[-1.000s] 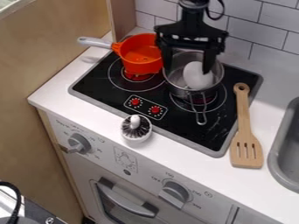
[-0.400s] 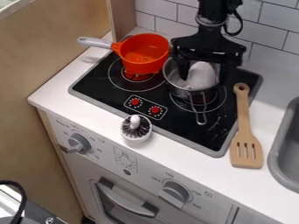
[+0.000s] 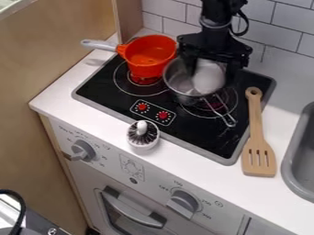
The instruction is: Pick up the egg from the silver pot at the and put on the red pot
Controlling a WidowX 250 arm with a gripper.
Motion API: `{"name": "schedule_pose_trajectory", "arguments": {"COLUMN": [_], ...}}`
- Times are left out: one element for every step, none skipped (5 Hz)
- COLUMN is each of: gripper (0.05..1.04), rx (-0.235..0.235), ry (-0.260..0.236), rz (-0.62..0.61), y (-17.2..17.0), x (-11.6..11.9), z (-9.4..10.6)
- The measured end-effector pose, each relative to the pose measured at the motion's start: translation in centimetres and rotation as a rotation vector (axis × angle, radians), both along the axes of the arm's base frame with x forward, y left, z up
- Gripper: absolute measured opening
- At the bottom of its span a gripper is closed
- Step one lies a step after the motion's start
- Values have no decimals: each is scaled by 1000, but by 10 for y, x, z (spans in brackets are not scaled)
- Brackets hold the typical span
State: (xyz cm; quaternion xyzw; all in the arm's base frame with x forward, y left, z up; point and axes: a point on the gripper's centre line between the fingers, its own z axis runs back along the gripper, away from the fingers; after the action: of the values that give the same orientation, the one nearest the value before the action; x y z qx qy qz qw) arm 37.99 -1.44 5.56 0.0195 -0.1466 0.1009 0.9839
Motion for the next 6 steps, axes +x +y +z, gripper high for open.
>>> {"name": "schedule_pose_trajectory", "arguments": {"gripper": [1001,1001,1001,1001,1001,1001], "rx": [6,3,-1,0,-11,-8], "ry": [-14,-38,-26,31,88,125], "rz": [-21,-36,-53,-57,-62,-77], "y": [4,9,12,13,17,21], "x": [2,7,5,0,-3,-5], "z": [0,2,1,5,14,19]}}
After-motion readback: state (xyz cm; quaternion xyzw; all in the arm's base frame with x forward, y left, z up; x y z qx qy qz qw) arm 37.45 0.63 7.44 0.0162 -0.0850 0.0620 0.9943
